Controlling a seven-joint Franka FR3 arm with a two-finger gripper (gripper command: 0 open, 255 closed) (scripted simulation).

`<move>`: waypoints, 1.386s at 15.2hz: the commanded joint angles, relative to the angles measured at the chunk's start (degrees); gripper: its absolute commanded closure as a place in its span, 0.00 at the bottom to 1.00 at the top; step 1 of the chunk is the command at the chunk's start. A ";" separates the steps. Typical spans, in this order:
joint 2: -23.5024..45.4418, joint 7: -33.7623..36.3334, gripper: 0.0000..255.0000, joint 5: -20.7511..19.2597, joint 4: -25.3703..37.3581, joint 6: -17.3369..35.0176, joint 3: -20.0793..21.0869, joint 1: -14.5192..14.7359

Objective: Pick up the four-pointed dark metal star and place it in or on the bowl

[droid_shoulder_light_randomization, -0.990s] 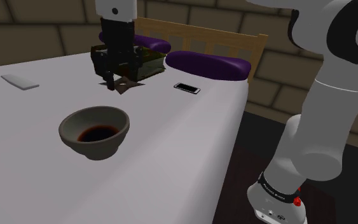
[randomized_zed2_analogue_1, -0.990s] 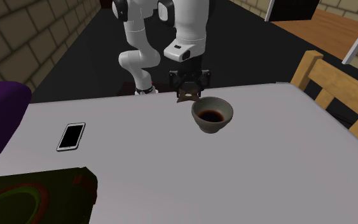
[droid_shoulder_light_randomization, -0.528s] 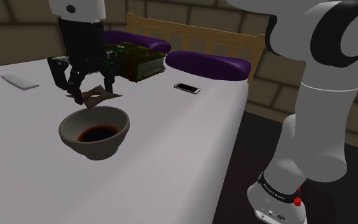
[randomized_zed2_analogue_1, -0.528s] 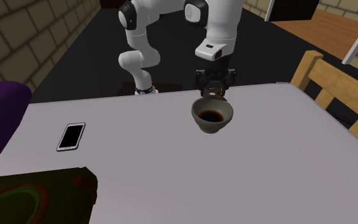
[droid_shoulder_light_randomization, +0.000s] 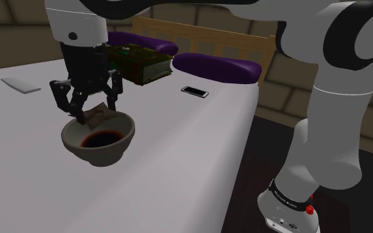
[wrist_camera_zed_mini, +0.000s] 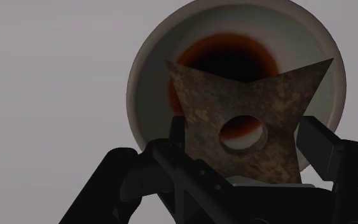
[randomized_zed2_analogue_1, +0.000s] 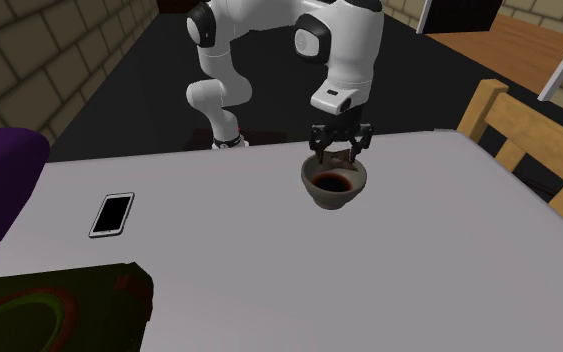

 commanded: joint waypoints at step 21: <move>-0.27 -0.07 0.00 0.10 -1.16 0.94 -0.03 -0.14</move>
